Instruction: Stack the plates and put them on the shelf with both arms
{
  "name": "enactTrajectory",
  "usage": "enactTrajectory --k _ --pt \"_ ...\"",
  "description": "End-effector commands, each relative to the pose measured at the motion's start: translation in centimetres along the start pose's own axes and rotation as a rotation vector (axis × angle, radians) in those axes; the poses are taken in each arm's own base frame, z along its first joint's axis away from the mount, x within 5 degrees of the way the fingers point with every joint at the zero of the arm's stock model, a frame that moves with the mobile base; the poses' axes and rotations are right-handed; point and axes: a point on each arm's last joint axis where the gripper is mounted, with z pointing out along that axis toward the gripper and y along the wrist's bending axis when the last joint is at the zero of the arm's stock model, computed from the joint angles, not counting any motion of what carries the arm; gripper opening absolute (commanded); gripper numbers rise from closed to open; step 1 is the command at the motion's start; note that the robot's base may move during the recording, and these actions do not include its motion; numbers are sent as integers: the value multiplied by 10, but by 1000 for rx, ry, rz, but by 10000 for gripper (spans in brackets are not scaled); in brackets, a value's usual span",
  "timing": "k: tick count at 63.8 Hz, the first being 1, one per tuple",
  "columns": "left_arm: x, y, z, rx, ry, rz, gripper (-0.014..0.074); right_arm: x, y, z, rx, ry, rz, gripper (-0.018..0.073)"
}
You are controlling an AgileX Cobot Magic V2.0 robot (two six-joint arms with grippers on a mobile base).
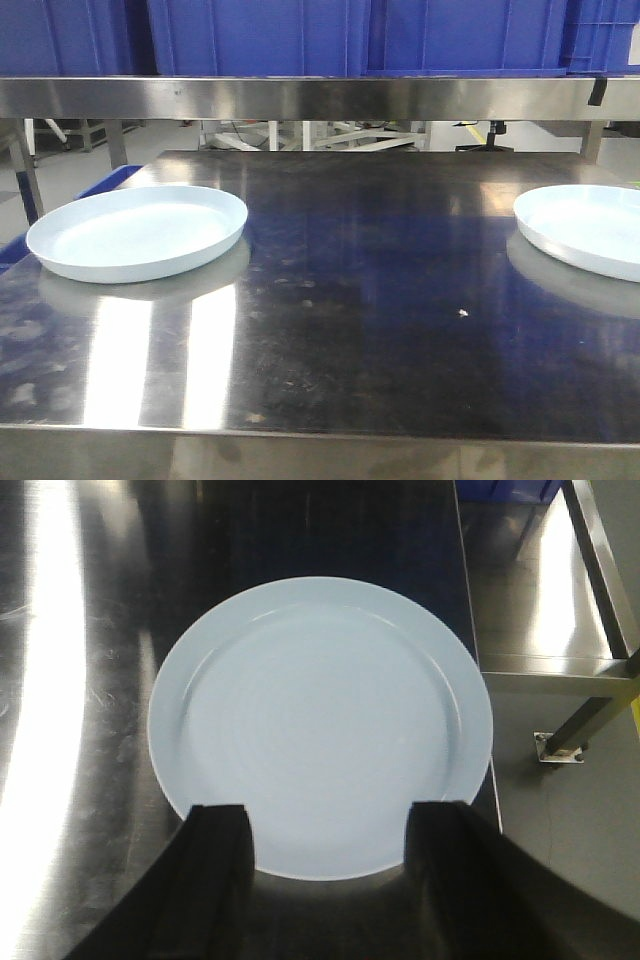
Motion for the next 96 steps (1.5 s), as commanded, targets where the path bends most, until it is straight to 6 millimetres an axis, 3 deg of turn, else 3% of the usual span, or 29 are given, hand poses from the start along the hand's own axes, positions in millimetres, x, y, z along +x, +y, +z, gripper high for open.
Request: enactTrajectory --k 1,19,35,51,77,84,92,96 --pt "-19 -2 13 13 -79 -8 487 -19 1 -7 -20 -114 -19 470" --pt "-36 -3 86 40 -39 -75 487 -20 2 -8 -24 -124 -19 470" --pt "-55 -2 132 40 29 -78 487 -21 3 -8 -33 -143 -20 470" --pt "-62 -1 160 41 51 -84 487 -22 3 -8 -33 -144 -20 470" --pt "-49 -1 197 45 127 -110 485 -21 4 0 -37 -129 -22 470" --pt "-48 -1 198 46 132 -112 405 -21 4 0 -40 -137 -22 470" --pt "-51 -2 196 53 126 -123 70 -22 4 0 -42 -142 -23 470" --pt "-55 -4 193 61 120 -124 114 -22 4 0 -42 -142 -23 470"
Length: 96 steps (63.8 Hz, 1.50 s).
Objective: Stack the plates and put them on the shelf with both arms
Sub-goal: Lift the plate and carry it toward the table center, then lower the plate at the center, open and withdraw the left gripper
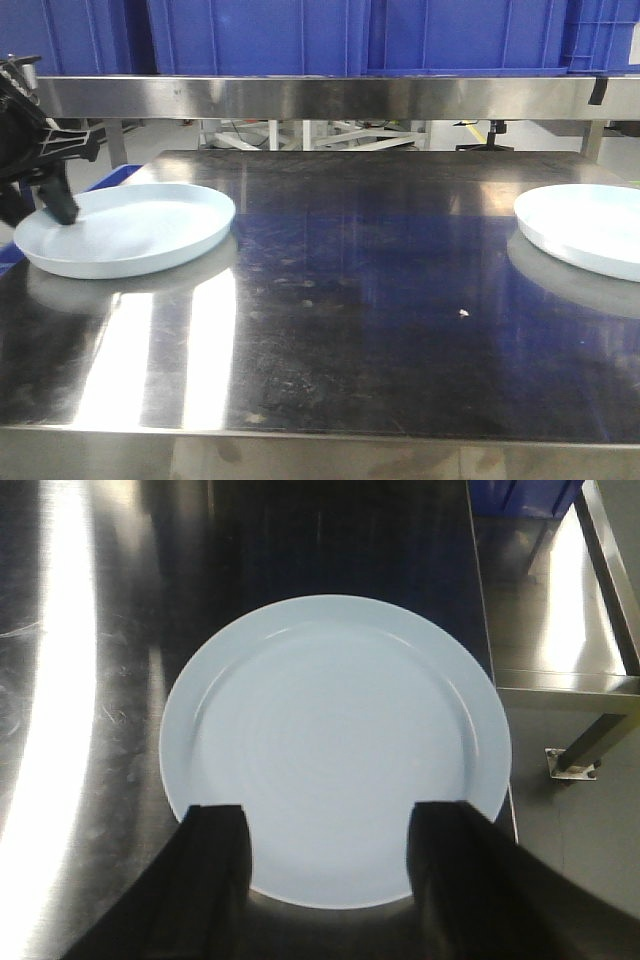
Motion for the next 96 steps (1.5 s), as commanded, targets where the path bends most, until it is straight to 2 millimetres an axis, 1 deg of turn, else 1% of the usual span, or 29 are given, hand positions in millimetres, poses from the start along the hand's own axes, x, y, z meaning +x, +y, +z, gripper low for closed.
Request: enactTrajectory --k 1,6,10,16,20,27,30,39,44,51,56,64,70,75,77,81,85,90,92,96 --pt "-18 -8 -26 23 -105 4 114 -20 2 -7 -25 -120 -21 470" --pt "-25 -16 -36 38 -124 17 99 -20 2 -7 -25 -120 -21 470" --pt "-30 -26 -44 53 -134 37 96 -20 2 -7 -25 -120 -21 470" --pt "-37 -47 -60 91 -155 74 96 -20 2 -7 -25 -120 -21 470" --pt "-41 -64 -71 130 -176 94 96 -20 2 -7 -25 -120 -21 470" --pt "-44 -100 -84 215 -211 127 96 -20 2 -7 -24 -118 -21 470" --pt "-43 -122 -89 258 -236 155 96 -19 2 -7 -23 -116 -21 470" --pt "-34 -168 -98 342 -311 223 96 -18 1 -6 -17 -102 -20 470" --pt "-26 -190 -96 381 -330 253 96 -17 1 -6 -11 -89 -20 470" --pt "-17 -209 -86 405 -331 281 99 -16 1 -6 -9 -83 -20 470" --pt "-14 -216 -77 411 -324 287 99 -16 1 -6 -8 -82 -20 470" --pt "-12 -218 -65 407 -302 284 113 -16 1 -6 -8 -82 -20 470" --pt "-12 -217 -63 401 -300 287 204 -16 1 -6 -8 -82 -20 470" --pt "-13 -215 -62 387 -301 301 347 -16 1 -6 -8 -82 -20 470" --pt "-14 -214 -62 385 -298 299 390 -16 1 -6 -8 -82 -20 470" --pt "-14 -212 -63 381 -286 302 439 -16 1 -6 -8 -82 -20 470" --pt "-16 -210 -64 377 -266 303 431 -16 1 -6 -8 -82 -20 470" --pt "-18 -208 -68 373 -235 306 376 -16 1 -6 -8 -82 -20 470" --pt "-20 -206 -70 370 -223 308 338 -16 1 -6 -8 -82 -20 470" --pt "-25 -202 -79 366 -200 308 189 -16 1 -6 -8 -82 -20 470"
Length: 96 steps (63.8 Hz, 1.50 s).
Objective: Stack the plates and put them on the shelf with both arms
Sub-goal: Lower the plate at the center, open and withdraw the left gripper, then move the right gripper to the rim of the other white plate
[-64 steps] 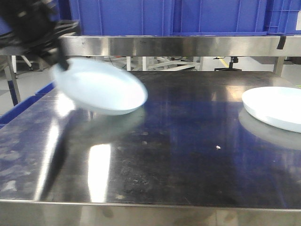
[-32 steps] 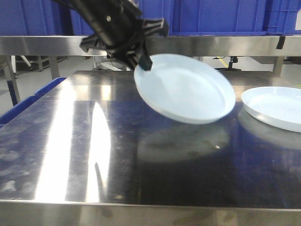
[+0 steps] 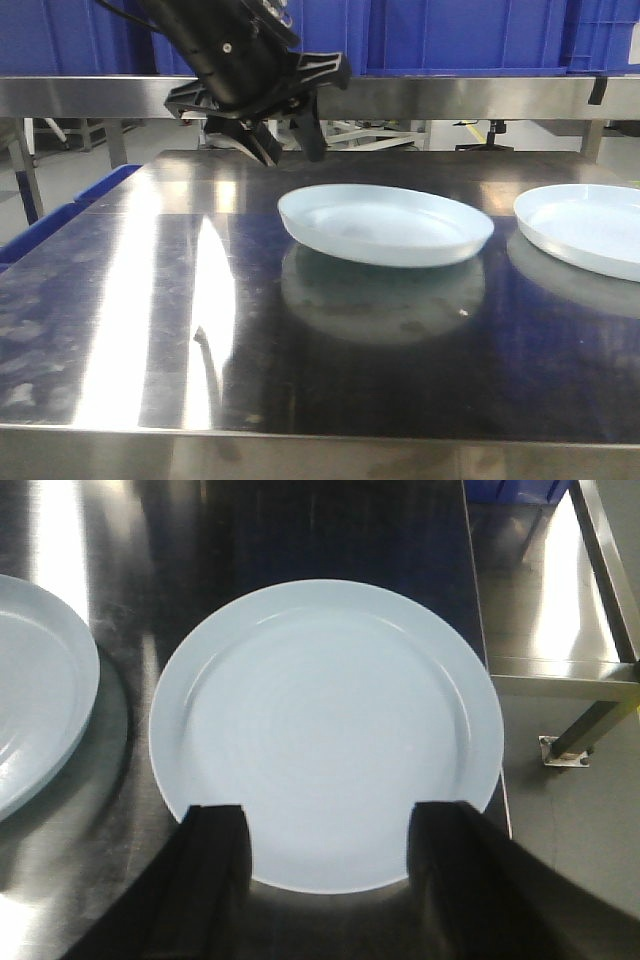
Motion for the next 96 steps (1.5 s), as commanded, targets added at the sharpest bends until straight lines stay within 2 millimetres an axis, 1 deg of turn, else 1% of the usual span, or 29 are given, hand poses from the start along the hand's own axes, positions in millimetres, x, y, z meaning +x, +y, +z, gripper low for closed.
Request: enactTrajectory --k 1,3,4,7,11,18,22,27,32,36,40,42,43,46,48,49,50,52,57,58,65,74,78,85,90,96 --pt "-28 -4 -44 17 -109 -2 153 -18 1 -7 -18 -104 -18 470" --pt "-31 -1 -50 12 -118 -4 79 -18 1 -7 -18 -104 -18 470" --pt "-32 -1 -54 10 -123 1 64 -18 1 -7 -18 -104 -18 470" --pt "-37 1 -68 -3 -158 11 106 -18 1 -7 -18 -104 -18 470" --pt "-42 8 -88 -35 -203 26 90 -18 1 -7 -18 -104 -18 470" --pt "-50 24 -131 -91 -277 28 87 -18 1 -7 -18 -104 -18 470" --pt "-51 35 -161 -123 -323 13 87 -18 1 -7 -18 -104 -18 470" --pt "-48 51 -188 -178 -359 -3 87 -18 1 -7 -18 -104 -18 470" --pt "-38 66 -214 -246 -389 -12 87 -18 1 -7 -18 -104 -18 470" --pt "-26 75 -229 -291 -398 -24 87 -18 1 -7 -18 -104 -18 470" --pt "-12 85 -239 -334 -403 -42 87 -18 1 -7 -18 -104 -18 470" --pt "-2 89 -240 -349 -394 -51 87 -18 1 -7 -18 -104 -18 470" --pt "2 89 -244 -355 -402 -54 87 -18 1 -7 -18 -104 -18 470" --pt "16 94 -246 -371 -414 -73 87 -18 1 -7 -18 -104 -18 470" --pt "25 95 -247 -377 -419 -85 87 -18 1 -7 -18 -104 -18 470" --pt "33 96 -243 -377 -410 -97 87 -18 1 -7 -18 -104 -18 470" --pt "37 95 -246 -381 -426 -102 87 -18 1 -7 -18 -104 -18 470" --pt "50 95 -244 -381 -424 -113 87 -18 1 -7 -18 -104 -18 470" --pt "76 94 -238 -384 -428 -115 87 -18 1 -7 -18 -104 -18 470" --pt "83 94 -234 -385 -415 -119 87 -18 1 -7 -18 -104 -18 470" --pt "120 92 -227 -389 -405 -124 87 -18 1 -7 -18 -104 -18 470" --pt "159 87 -226 -393 -435 -119 87 -18 1 -7 -18 -104 -18 470" --pt "172 83 -231 -397 -478 -110 87 -18 1 -7 -18 -104 -18 470" --pt "187 79 -236 -399 -522 -100 87 -18 1 -7 -18 -104 -18 470" --pt "193 77 -238 -400 -534 -97 87 -18 1 -7 -18 -104 -18 470" --pt "195 76 -240 -400 -547 -94 87 -18 1 -7 -18 -104 -18 470"
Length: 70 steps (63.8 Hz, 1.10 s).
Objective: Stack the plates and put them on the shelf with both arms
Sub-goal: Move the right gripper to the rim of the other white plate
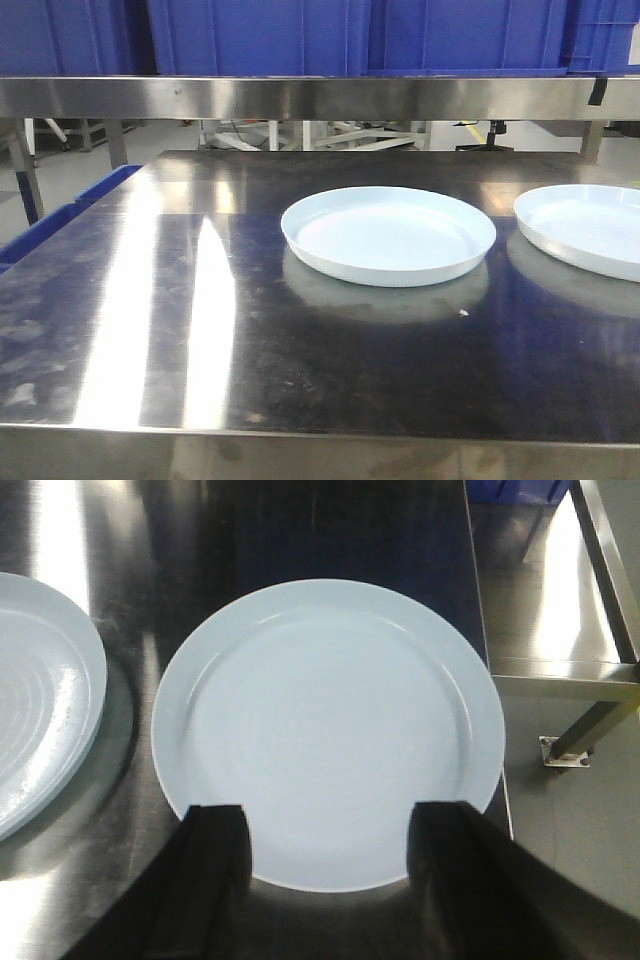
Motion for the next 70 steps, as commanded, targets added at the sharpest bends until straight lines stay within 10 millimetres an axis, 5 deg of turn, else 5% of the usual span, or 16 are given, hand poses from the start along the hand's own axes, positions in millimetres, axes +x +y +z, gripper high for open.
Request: enactTrajectory --k 1,9,20,38,52,70 --pt "-17 0 -7 1 -135 -17 87 -18 1 -7 -18 -104 -18 470" --pt "-17 0 -8 1 -137 -17 87 -18 1 -7 -18 -103 -18 399" --pt "-17 0 -8 1 -137 -17 86 -18 1 -7 -16 -100 -18 5" --pt "-17 0 -8 1 -137 -17 86 -16 0 -6 -8 -80 -17 102" --pt "-17 0 -8 1 -137 -17 86 -11 -2 -6 17 -24 -17 429" --pt "-17 0 -8 1 -137 -17 86 -10 -2 -6 21 -14 -16 438"
